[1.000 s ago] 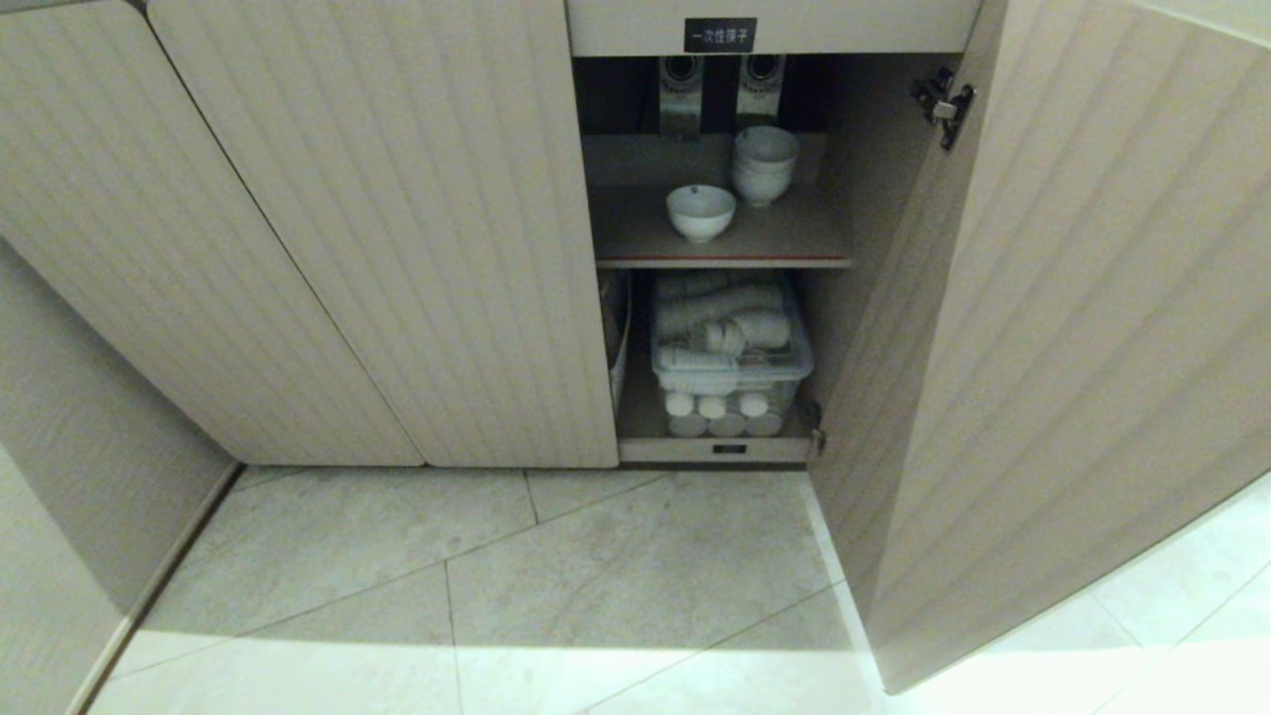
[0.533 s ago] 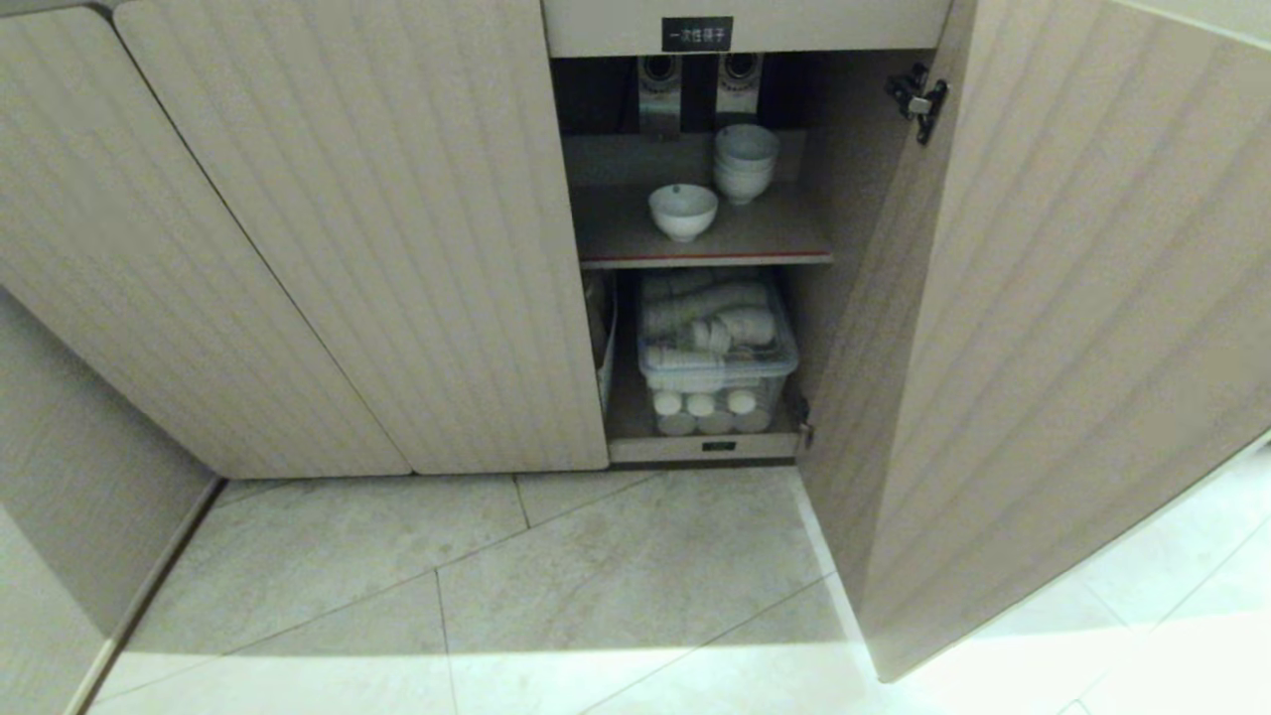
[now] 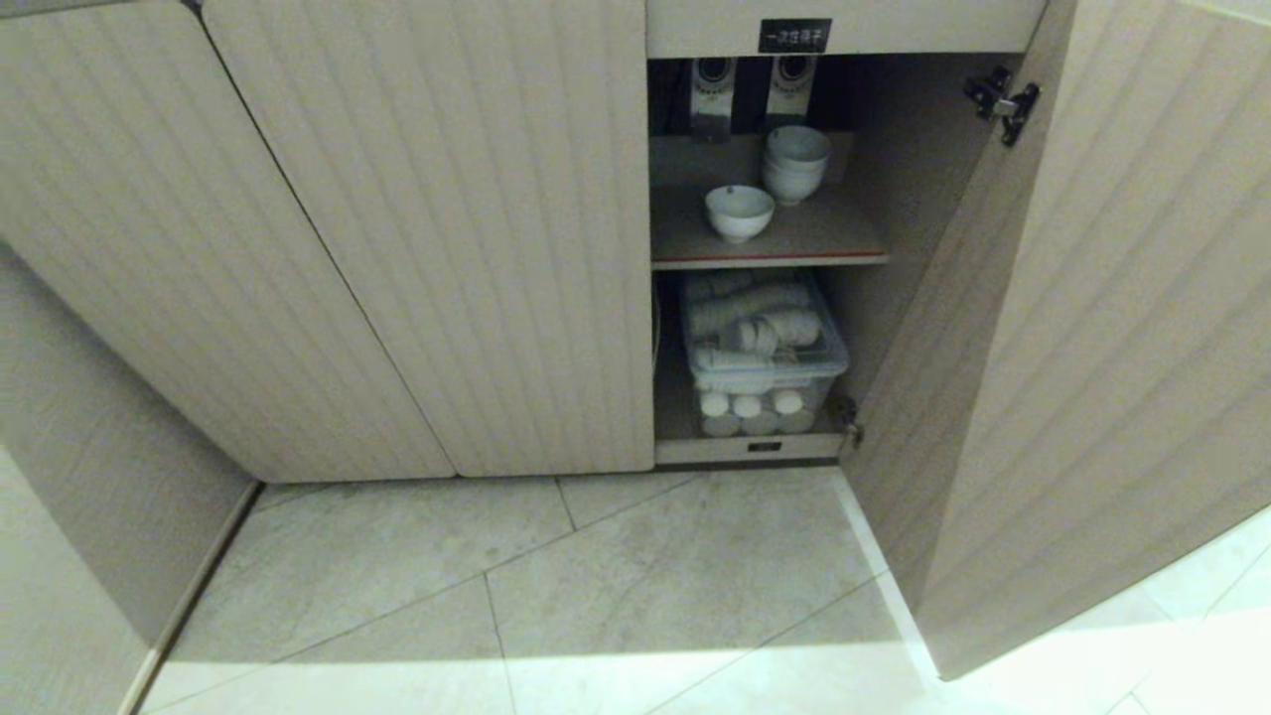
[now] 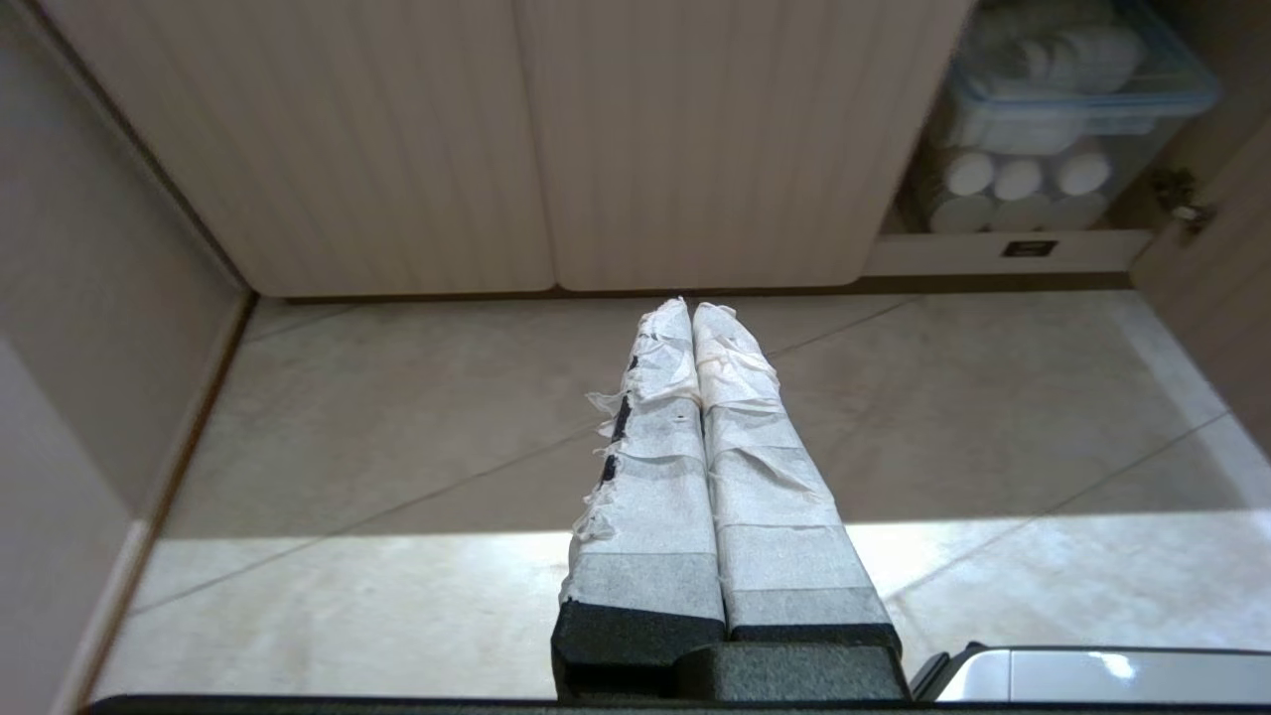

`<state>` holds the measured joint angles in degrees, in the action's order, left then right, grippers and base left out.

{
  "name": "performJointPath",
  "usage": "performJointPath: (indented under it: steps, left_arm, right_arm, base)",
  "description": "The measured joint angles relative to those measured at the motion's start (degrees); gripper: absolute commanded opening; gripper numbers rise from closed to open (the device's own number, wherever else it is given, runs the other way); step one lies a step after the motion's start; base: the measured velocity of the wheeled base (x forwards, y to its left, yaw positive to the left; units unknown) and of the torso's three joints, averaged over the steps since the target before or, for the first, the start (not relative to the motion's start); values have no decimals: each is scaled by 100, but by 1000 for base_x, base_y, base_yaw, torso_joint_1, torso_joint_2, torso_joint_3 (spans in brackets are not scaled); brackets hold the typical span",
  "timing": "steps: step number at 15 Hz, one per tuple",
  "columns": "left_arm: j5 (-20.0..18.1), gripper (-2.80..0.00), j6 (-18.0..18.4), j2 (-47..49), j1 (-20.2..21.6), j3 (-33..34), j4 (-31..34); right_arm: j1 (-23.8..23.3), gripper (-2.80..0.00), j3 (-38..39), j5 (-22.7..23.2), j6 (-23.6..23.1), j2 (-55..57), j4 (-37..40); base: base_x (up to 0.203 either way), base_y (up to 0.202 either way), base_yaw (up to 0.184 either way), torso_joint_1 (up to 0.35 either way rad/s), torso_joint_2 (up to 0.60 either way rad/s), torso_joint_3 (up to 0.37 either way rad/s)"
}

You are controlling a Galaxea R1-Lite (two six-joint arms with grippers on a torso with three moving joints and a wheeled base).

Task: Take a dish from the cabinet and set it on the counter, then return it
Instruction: Take the bowl from the cabinet

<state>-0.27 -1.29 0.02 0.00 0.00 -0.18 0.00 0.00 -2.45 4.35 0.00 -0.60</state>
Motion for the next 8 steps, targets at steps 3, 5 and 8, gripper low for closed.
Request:
performJointPath:
  steps: [3,5,8]
  left_arm:
    - [2,-280,0,0,0,0,3]
    - [0,-280,-1,0,0,0,4]
    - [2,-280,0,0,-2,0,5]
  right_arm:
    - [0,-280,0,0,2,0,-2]
    - [0,-280,0,2,2,0,-2]
    - [-2,-280,0,2,0,0,0]
  base:
    - [0,194,-1,0,2,4]
    - [0,195,-2,5,2,2]
    - [0,135,1,2,4,3]
